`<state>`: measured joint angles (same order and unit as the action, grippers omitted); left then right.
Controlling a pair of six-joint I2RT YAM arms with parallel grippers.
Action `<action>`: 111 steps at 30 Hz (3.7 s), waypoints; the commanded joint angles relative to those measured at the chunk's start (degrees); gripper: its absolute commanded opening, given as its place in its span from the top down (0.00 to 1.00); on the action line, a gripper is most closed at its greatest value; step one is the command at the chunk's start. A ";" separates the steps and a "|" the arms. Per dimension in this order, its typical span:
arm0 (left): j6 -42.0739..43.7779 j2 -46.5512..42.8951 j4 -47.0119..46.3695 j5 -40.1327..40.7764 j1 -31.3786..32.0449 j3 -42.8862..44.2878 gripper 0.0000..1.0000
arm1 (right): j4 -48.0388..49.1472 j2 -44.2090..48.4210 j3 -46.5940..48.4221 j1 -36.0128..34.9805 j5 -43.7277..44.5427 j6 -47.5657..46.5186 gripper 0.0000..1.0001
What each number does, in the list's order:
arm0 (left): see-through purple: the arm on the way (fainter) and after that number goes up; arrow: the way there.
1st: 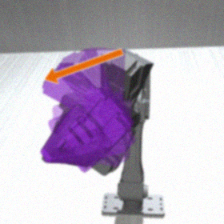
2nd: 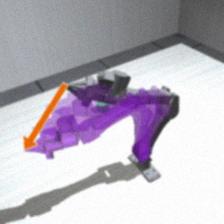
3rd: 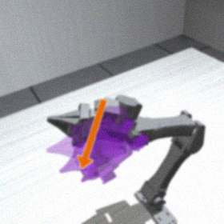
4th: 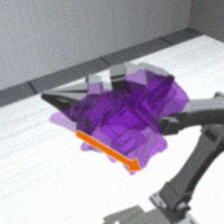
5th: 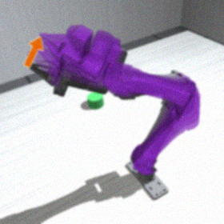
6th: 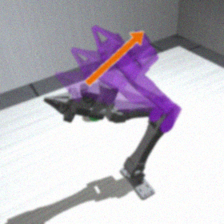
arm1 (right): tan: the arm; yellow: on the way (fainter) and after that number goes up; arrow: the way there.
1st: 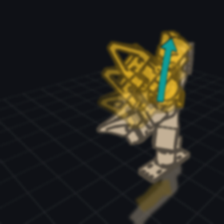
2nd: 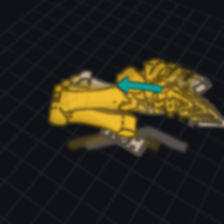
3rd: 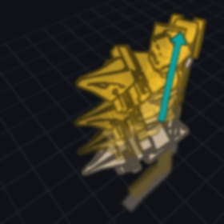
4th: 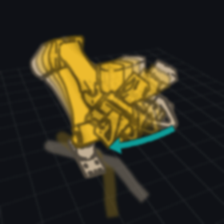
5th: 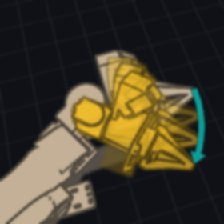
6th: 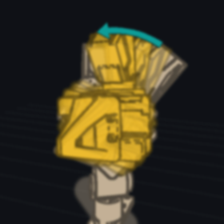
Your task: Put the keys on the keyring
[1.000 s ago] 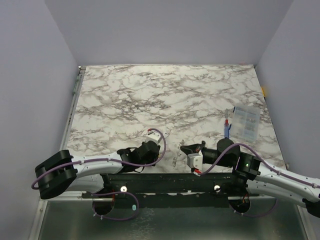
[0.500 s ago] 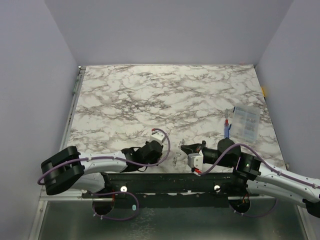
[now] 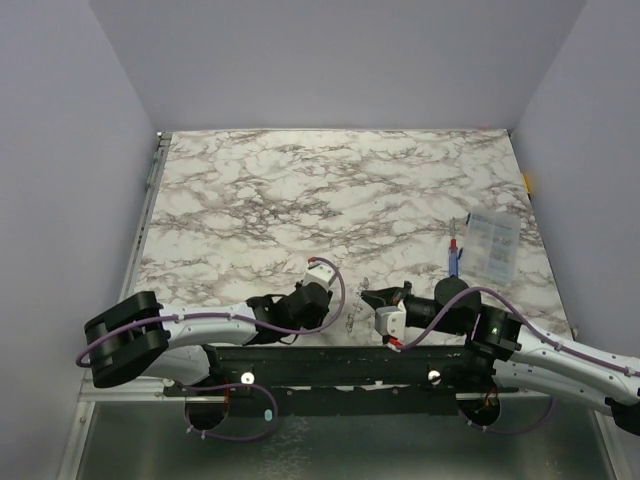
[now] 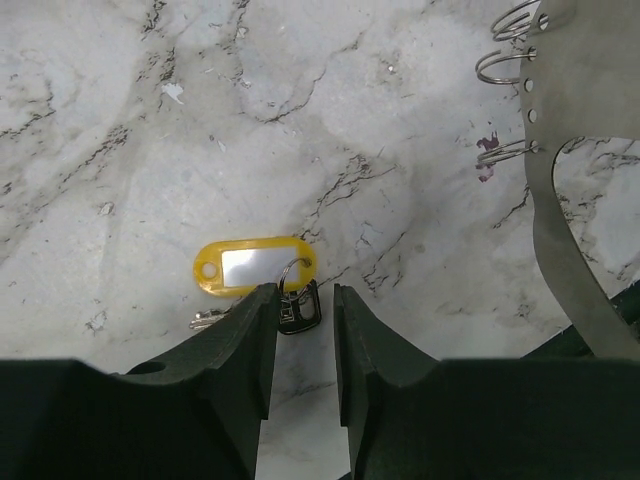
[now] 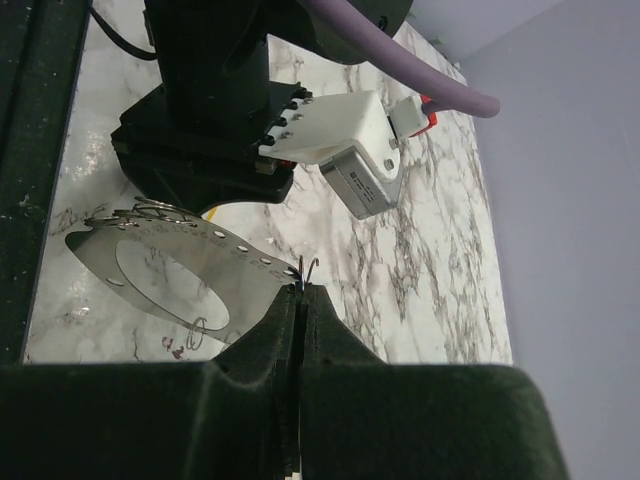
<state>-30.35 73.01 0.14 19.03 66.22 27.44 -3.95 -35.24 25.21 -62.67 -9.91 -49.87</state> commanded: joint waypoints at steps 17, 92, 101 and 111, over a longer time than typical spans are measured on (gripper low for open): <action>0.98 4.70 1.79 6.12 1.70 3.30 0.90 | 2.17 -0.11 -0.38 -0.43 0.74 0.20 0.99; 51.63 -22.17 -10.17 -13.43 1.81 7.58 1.00 | 9.50 3.08 -1.92 -0.42 -5.63 6.12 0.99; 61.78 -22.91 -12.87 -24.17 1.81 4.09 1.00 | 10.93 3.35 -2.23 -0.43 -7.56 9.43 1.00; 64.45 -25.59 -14.84 -26.77 1.81 1.18 1.00 | 11.46 2.07 -2.40 -0.34 -8.03 10.53 0.99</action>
<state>32.05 48.88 -12.16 -4.54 67.64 29.56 4.60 -33.08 23.55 -62.70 -16.45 -40.51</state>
